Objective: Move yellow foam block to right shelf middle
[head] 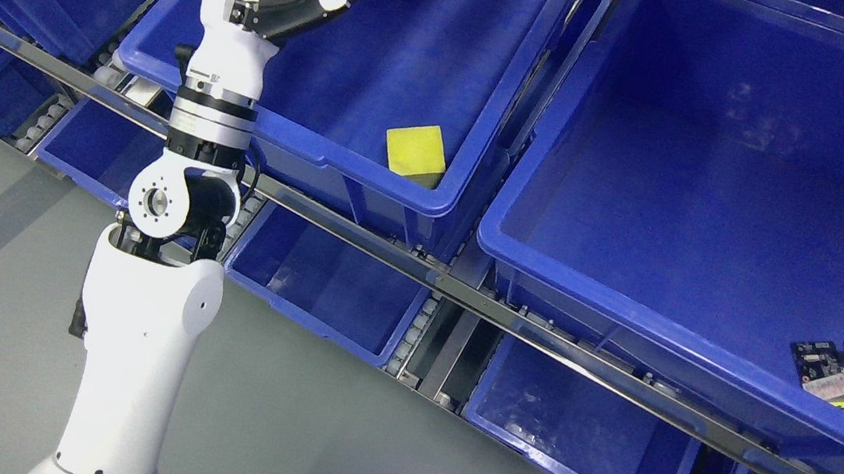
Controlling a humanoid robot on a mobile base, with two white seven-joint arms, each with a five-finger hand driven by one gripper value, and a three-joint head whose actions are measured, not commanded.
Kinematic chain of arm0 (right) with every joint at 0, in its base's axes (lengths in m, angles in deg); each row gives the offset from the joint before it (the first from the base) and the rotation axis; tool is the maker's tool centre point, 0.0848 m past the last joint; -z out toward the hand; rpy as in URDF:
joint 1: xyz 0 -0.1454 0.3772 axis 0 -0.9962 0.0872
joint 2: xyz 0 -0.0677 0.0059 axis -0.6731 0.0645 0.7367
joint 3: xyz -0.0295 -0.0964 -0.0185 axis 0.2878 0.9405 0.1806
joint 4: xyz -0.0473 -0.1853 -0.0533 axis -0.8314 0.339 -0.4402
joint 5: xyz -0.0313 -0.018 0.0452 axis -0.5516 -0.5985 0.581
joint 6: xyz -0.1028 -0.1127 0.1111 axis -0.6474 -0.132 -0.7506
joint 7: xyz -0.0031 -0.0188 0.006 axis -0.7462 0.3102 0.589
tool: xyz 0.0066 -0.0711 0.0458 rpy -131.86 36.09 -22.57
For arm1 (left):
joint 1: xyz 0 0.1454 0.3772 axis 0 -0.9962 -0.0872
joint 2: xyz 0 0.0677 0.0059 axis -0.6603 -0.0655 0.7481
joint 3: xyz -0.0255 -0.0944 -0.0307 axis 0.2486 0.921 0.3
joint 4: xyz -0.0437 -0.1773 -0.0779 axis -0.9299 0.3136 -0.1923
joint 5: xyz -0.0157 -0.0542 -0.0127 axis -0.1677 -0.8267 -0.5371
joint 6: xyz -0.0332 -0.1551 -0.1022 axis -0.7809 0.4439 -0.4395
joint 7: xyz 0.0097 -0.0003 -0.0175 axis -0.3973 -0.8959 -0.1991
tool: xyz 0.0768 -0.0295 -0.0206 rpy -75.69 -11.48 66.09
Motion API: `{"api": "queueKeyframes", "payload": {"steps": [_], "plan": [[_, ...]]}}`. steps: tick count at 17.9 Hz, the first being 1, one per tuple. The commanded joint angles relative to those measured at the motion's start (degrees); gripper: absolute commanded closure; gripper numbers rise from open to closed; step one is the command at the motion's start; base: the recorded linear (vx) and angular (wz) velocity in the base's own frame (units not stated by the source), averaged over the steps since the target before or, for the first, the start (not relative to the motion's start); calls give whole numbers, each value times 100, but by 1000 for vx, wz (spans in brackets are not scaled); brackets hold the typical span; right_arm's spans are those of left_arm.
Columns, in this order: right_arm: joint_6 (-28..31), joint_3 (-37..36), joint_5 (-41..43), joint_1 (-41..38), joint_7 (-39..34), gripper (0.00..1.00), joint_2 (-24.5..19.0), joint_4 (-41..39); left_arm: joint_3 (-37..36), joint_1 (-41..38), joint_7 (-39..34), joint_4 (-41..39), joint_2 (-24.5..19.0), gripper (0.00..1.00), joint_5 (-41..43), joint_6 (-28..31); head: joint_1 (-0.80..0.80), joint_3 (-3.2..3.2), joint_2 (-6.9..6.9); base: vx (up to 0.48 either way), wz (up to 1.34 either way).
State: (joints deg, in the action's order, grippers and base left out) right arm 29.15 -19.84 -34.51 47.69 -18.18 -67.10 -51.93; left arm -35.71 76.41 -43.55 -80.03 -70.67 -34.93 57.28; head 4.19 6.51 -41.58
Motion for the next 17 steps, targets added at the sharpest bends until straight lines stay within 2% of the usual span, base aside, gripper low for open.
{"api": "queueKeyframes", "payload": {"steps": [1,17], "plan": [[3,2,-18,-9,-1,0,100,-100,20,-357,-40,-321,-100,0,1,501,0,0,0,0,0],[3,2,-18,-9,-1,0,100,-100,-68,-348,-49,-303,-100,0,10,590,0,0,-1,0,0]]}}
